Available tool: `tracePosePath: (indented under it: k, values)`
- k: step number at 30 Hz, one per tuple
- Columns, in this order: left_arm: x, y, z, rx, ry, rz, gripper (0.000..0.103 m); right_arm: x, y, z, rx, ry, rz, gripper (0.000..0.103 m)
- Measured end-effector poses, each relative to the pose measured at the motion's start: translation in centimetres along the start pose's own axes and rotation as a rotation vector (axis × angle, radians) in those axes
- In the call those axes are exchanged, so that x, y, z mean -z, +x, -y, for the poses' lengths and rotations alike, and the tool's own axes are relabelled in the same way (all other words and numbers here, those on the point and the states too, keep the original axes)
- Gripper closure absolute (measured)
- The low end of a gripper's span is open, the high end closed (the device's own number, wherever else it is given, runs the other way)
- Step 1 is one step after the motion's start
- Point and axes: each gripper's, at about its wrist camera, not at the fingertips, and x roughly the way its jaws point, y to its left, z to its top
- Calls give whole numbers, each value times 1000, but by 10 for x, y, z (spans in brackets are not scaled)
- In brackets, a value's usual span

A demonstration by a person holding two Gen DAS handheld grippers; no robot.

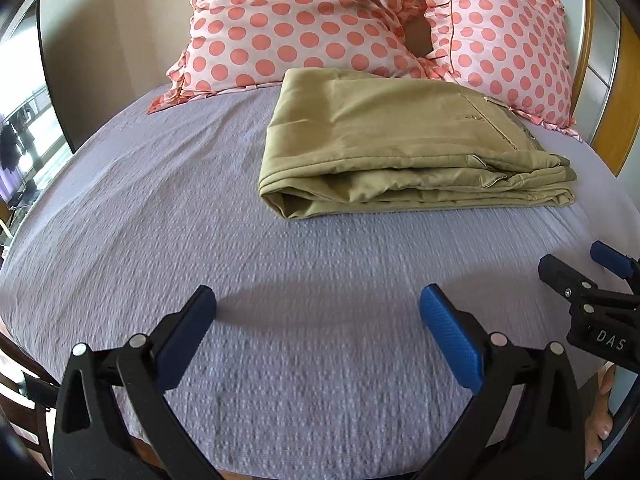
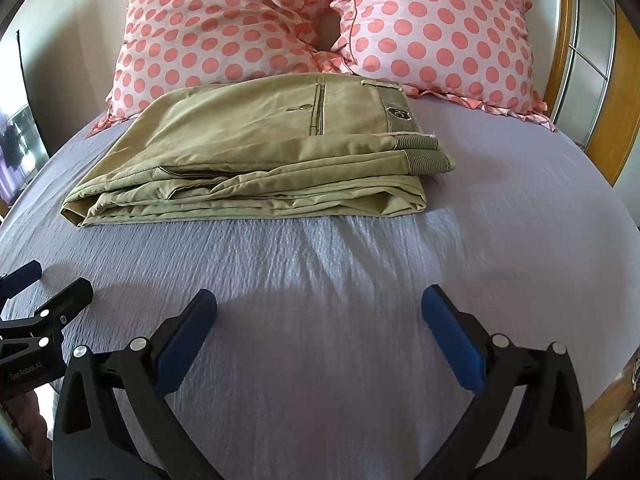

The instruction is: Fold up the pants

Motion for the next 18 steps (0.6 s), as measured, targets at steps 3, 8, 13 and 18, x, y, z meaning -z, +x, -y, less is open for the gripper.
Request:
tracePosePath:
  k: [3, 8, 13, 18]
  values:
    - [0, 0, 0, 0, 0, -1, 2, 0, 0, 1, -2, -2, -1, 1]
    - [0, 0, 0, -1, -1, -1, 2, 0, 0, 1, 0, 0, -3, 1]
    - [0, 1, 0, -1, -1, -2, 2, 0, 0, 1, -3, -3, -4, 1]
    - [0, 1, 1, -2, -2, -3, 2, 0, 1, 1, -3, -3, -3, 1]
